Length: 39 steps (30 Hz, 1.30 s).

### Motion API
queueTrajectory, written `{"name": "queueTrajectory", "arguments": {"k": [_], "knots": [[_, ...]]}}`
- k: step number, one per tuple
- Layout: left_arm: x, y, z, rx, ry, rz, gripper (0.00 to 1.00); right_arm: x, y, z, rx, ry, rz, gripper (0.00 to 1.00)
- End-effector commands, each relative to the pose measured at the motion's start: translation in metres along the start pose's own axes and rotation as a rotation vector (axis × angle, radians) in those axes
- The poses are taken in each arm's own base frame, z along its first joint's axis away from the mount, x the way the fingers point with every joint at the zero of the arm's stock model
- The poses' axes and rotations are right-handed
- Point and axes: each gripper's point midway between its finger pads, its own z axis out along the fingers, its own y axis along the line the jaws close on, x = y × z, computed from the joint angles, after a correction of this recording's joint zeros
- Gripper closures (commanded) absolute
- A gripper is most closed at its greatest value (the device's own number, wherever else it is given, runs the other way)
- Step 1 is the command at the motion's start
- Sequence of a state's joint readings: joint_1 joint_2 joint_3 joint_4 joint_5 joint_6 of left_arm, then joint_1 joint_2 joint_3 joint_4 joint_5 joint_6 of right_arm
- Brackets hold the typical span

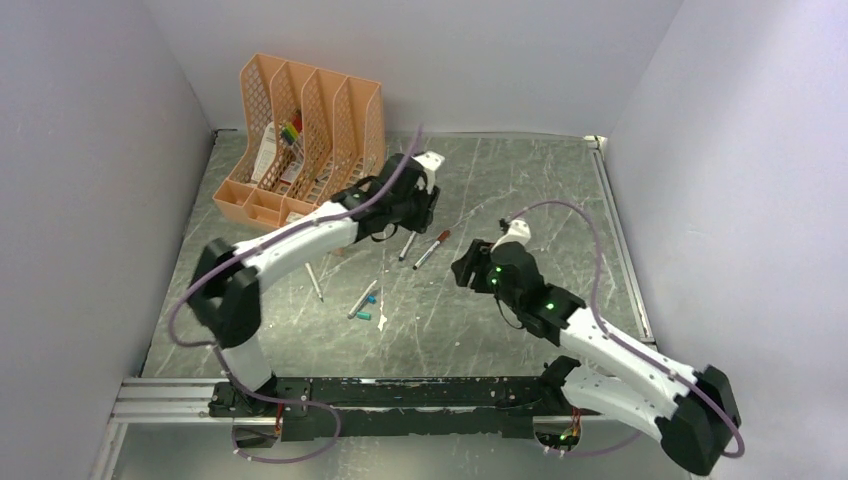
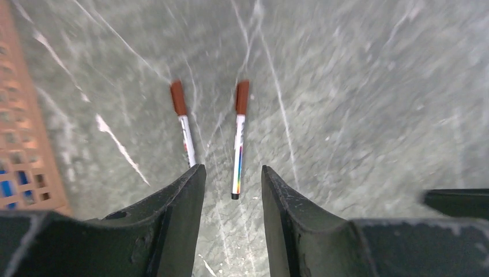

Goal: Insert the pens into the pen caps

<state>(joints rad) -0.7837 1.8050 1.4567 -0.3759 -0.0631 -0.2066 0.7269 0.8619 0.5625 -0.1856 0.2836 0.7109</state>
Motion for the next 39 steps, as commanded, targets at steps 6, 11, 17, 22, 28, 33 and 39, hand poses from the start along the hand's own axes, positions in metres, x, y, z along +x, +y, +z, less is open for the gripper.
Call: {"name": "queueTrajectory", "arguments": {"k": [6,11,17,22,28,33,39], "knots": [[0.02,0.08,-0.061,-0.111,-0.088,-0.288,0.41,0.062,0.066,0.049,-0.118,0.167,-0.057,0.35],[0.052,0.123,-0.093,-0.134,-0.158,-0.477,0.39,0.084,0.102,0.087,-0.155,0.214,-0.041,0.33],[0.074,0.149,-0.116,-0.173,-0.18,-0.543,0.39,0.107,0.14,0.12,-0.241,0.266,-0.011,0.34],[0.068,0.148,-0.123,-0.155,-0.202,-0.544,0.39,0.122,0.151,0.132,-0.258,0.293,0.016,0.37],[0.067,0.145,-0.123,-0.138,-0.202,-0.538,0.39,0.136,0.147,0.137,-0.258,0.318,0.023,0.42],[0.067,0.144,-0.122,-0.129,-0.194,-0.532,0.41,0.145,0.147,0.142,-0.262,0.34,0.03,0.46],[0.068,0.143,-0.121,-0.124,-0.19,-0.529,0.42,0.152,0.146,0.145,-0.258,0.353,0.037,0.51]]}}
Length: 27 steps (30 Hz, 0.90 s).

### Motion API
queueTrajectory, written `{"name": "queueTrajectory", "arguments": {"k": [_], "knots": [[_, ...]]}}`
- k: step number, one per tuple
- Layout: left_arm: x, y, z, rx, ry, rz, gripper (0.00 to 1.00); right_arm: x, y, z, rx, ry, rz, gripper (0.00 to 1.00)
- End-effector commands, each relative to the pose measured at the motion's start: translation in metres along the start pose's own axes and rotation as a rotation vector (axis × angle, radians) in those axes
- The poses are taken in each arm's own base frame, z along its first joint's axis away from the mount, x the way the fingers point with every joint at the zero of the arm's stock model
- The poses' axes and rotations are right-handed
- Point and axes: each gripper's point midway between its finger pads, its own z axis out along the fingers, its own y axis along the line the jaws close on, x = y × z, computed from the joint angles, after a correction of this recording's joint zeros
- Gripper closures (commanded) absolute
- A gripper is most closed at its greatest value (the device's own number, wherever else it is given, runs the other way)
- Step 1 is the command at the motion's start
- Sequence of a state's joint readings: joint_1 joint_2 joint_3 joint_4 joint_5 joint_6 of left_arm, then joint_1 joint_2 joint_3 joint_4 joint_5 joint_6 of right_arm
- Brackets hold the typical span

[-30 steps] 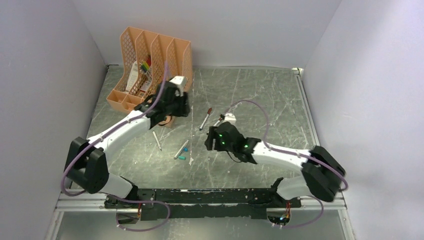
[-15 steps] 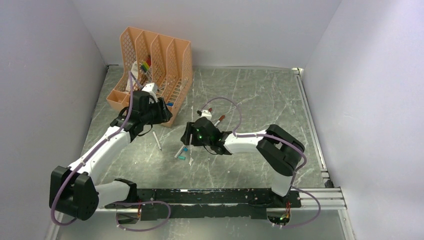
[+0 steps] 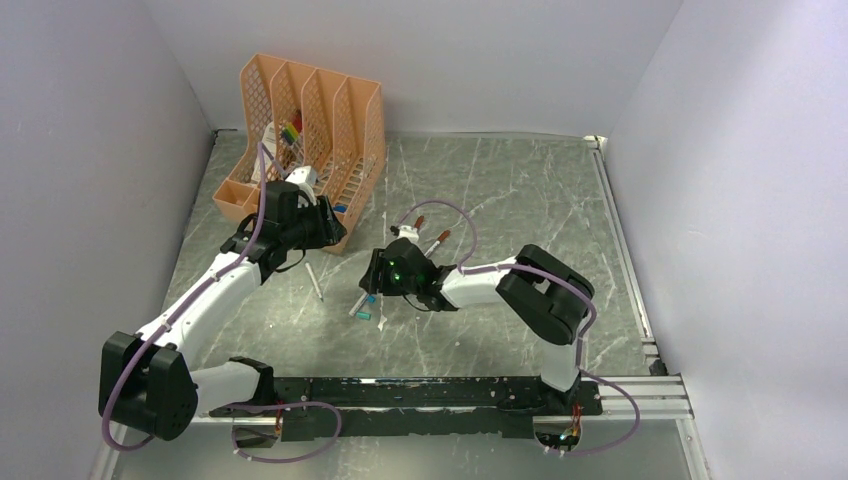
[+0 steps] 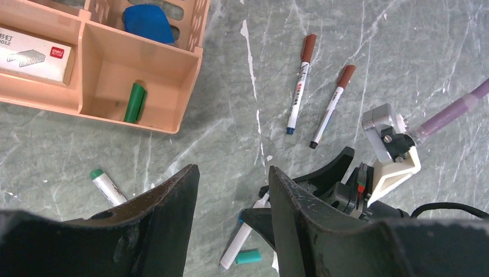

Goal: Insert the pens into the pen caps

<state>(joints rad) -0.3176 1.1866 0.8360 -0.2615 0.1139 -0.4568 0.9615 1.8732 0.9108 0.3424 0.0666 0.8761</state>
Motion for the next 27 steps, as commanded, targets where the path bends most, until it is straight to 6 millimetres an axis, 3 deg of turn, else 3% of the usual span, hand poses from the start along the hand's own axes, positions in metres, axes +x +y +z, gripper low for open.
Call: {"name": "queueTrajectory", "arguments": {"k": [1,19,27], "knots": [[-0.005,-0.005,-0.001,0.031,-0.013,0.003,0.42,-0.002,0.009,0.005,-0.032,-0.009,0.015,0.52],[0.001,-0.011,0.002,0.076,0.009,0.008,0.43,-0.005,0.004,-0.001,-0.079,-0.035,0.111,0.88],[-0.002,-0.025,-0.002,0.158,-0.007,0.019,0.43,-0.036,0.021,-0.024,-0.187,-0.133,0.159,0.98]]}}
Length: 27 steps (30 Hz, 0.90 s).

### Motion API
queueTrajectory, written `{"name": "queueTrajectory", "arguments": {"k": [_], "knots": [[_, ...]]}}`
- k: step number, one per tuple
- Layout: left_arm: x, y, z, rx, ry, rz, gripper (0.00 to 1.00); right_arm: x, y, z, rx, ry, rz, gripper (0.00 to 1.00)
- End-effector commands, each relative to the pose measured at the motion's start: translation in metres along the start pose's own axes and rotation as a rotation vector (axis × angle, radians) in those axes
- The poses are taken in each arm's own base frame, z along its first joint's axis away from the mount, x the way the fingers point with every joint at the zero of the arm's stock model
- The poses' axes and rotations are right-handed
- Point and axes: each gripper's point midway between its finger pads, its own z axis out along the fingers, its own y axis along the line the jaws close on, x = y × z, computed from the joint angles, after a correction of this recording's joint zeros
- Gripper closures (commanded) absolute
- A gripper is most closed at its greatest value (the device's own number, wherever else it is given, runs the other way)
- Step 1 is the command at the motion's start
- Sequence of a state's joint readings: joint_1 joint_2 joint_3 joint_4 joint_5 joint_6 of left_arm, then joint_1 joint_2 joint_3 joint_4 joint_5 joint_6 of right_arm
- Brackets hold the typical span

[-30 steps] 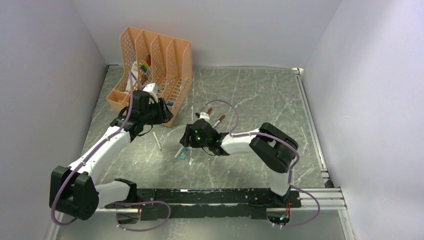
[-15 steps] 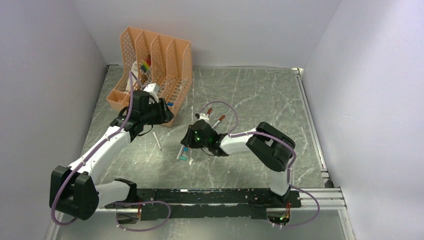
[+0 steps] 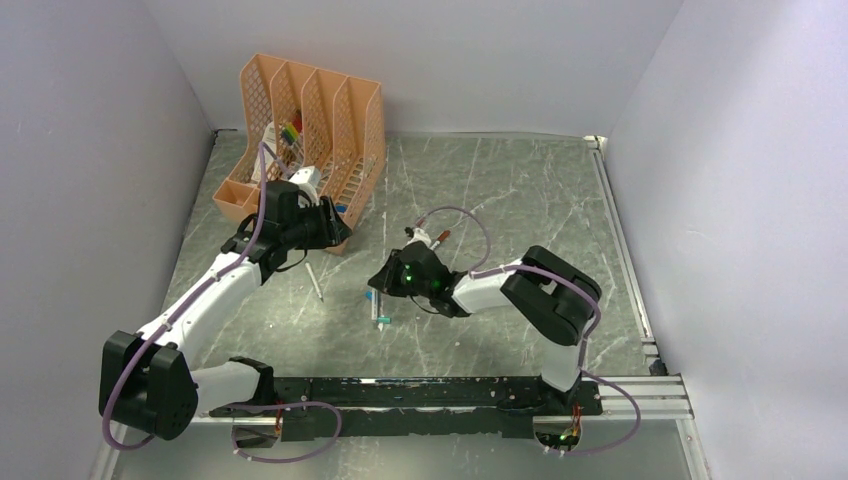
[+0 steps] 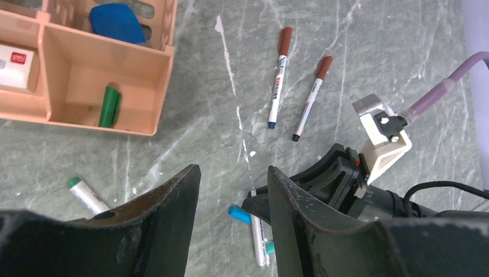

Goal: Insert the pens into the pen caps

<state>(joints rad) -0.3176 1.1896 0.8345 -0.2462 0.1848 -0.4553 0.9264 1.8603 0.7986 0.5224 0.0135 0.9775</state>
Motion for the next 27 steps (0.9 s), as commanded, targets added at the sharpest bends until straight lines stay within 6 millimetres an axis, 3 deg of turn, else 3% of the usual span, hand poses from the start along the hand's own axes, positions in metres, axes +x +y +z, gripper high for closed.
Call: {"name": "queueTrajectory", "arguments": {"k": [1,7,14,21,27], "knots": [[-0.008,-0.021,-0.003,0.134,-0.045,0.025,0.43,-0.038,0.036,-0.02,-0.141,-0.117,0.039,0.98],[-0.013,-0.084,-0.022,0.497,-0.105,0.078,0.51,-0.084,0.06,-0.067,-0.248,-0.285,0.003,0.99],[0.011,-0.156,-0.053,0.845,-0.085,0.178,0.52,-0.141,0.076,-0.131,-0.286,-0.463,-0.043,1.0],[0.011,-0.175,-0.054,0.906,-0.098,0.159,0.47,-0.17,0.091,-0.174,-0.302,-0.566,-0.082,1.0],[0.013,-0.188,-0.048,0.932,-0.077,0.166,0.47,-0.174,0.097,-0.185,-0.319,-0.582,-0.097,1.0]]}}
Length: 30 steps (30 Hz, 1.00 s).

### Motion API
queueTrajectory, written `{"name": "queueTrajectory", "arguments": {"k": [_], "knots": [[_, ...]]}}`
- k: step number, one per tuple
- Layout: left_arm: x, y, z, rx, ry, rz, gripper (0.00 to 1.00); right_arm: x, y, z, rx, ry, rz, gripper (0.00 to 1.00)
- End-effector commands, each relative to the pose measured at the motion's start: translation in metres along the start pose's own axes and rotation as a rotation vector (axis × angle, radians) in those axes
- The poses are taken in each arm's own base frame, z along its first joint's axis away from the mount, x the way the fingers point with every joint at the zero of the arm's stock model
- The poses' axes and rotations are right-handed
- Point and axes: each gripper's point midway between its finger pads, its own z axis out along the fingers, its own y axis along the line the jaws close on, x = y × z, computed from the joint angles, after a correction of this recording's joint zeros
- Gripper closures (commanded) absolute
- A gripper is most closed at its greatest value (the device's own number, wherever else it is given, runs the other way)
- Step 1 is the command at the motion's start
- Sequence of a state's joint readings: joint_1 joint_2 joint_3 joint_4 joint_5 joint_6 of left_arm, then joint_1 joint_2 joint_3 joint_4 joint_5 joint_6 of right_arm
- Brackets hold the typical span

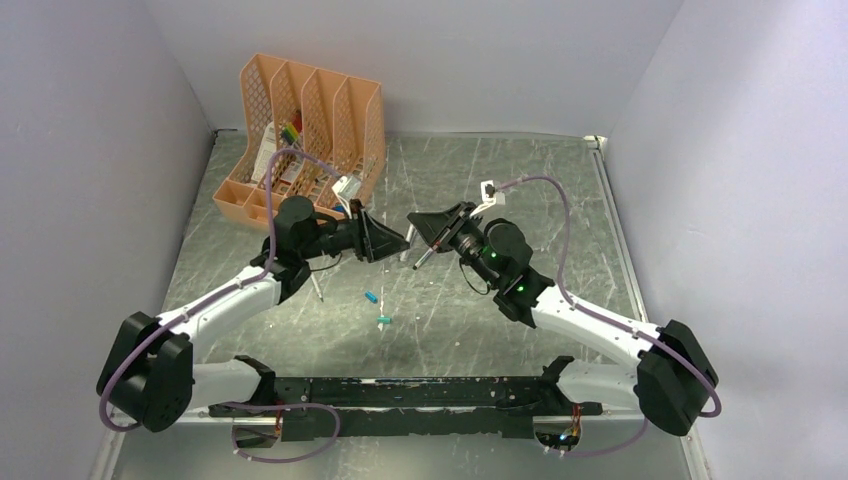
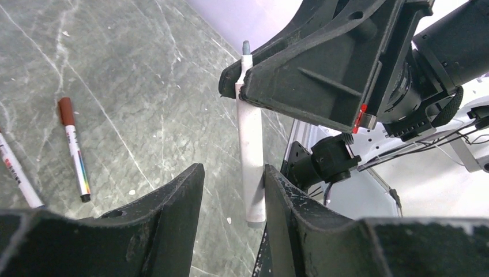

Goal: Insert the pens into the pen caps

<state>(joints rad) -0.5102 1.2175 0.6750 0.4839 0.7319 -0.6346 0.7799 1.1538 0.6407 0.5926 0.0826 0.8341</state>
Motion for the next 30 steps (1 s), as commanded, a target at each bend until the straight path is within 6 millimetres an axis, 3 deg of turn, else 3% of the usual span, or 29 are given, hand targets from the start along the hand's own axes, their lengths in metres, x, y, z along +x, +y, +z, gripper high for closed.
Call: {"name": "queueTrajectory", "arguments": {"k": [1,8,10,13,14,16,17,21,22,27,30], "knots": [[-0.011,-0.022,0.012,0.093,-0.01,0.04,0.47,-0.008,0.001,-0.004,0.003,-0.017,-0.027,1.0],[-0.002,-0.029,0.035,0.111,0.022,0.023,0.49,-0.01,0.004,-0.005,-0.003,-0.017,-0.039,1.0],[-0.002,-0.029,0.038,0.111,0.015,0.013,0.61,-0.011,0.004,-0.008,-0.001,-0.016,-0.047,1.0],[-0.004,-0.027,0.038,0.094,-0.007,0.02,0.89,-0.012,0.002,-0.012,0.014,-0.014,-0.062,1.0],[-0.005,-0.025,0.037,0.079,-0.014,0.028,0.93,-0.013,0.0,-0.013,0.026,-0.014,-0.067,1.0],[-0.007,-0.021,0.035,0.046,-0.022,0.049,0.93,-0.016,-0.003,-0.017,0.044,-0.023,-0.077,1.0],[-0.009,-0.019,0.034,0.029,-0.029,0.059,0.93,-0.018,-0.004,-0.02,0.05,-0.029,-0.083,0.95],[-0.007,-0.018,0.031,0.019,0.002,0.101,0.93,-0.026,-0.009,-0.031,0.083,-0.057,-0.107,0.61],[-0.006,-0.018,0.03,0.026,0.012,0.107,0.93,-0.031,-0.007,-0.036,0.084,-0.07,-0.114,0.58],[-0.002,-0.031,0.024,0.142,0.035,0.103,0.93,-0.035,-0.006,-0.048,0.086,-0.065,-0.172,0.54],[0.01,-0.049,0.025,0.288,0.105,0.08,0.93,-0.029,0.008,-0.049,0.002,-0.029,-0.202,0.51]]}}
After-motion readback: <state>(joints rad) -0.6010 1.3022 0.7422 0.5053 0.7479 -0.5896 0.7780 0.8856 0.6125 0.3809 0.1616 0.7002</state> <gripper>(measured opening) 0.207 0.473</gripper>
